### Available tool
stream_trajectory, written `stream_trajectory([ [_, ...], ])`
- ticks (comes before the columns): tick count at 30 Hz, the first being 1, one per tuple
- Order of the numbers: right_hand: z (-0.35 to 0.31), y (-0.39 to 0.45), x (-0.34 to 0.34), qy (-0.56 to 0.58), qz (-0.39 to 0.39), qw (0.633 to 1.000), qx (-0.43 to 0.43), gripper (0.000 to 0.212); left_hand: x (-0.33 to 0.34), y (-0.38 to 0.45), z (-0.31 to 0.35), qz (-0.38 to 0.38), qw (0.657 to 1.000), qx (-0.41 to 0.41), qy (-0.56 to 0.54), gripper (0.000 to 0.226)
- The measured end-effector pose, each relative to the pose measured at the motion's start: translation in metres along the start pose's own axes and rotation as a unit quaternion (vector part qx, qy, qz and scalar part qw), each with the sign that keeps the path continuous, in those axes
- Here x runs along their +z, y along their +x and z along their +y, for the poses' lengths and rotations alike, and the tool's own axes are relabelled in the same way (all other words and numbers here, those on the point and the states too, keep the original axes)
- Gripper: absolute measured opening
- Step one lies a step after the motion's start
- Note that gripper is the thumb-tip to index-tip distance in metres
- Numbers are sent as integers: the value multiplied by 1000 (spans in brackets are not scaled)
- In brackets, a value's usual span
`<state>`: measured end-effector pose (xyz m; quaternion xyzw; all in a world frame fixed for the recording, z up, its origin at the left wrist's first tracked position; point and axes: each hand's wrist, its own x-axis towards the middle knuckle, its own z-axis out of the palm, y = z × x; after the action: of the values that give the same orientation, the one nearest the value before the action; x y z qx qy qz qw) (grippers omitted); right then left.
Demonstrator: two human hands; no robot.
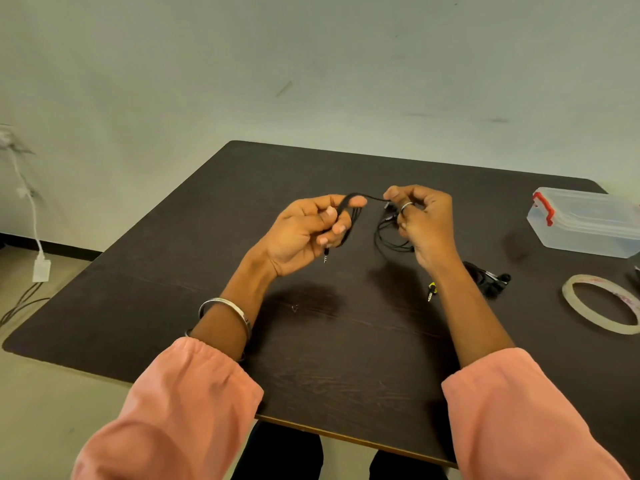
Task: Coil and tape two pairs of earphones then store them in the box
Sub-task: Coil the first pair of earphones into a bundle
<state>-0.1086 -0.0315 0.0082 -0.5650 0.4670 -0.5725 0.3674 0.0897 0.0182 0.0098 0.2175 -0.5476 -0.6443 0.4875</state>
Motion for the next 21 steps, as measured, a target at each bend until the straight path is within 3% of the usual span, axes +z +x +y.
stream_trajectory([
  [3,0,-4,9,-129,-80,987,-58,17,-5,4,3,73,994,50,-69,35],
  [6,-9,-16,23,-247,-205,936,-145,17,-11,6,5,156,979,83,-101,34],
  [9,-11,-27,38,-325,-291,876,-206,21,-16,6,4,237,964,84,-84,31],
  [14,-9,-33,48,-434,-344,800,-231,18,-23,9,0,320,945,62,19,21],
  [17,-10,-33,44,-419,-342,803,-250,16,-23,10,-6,307,935,39,173,21],
  [21,-19,-33,37,-304,-271,881,-241,13,-21,9,-12,223,930,3,294,20],
])
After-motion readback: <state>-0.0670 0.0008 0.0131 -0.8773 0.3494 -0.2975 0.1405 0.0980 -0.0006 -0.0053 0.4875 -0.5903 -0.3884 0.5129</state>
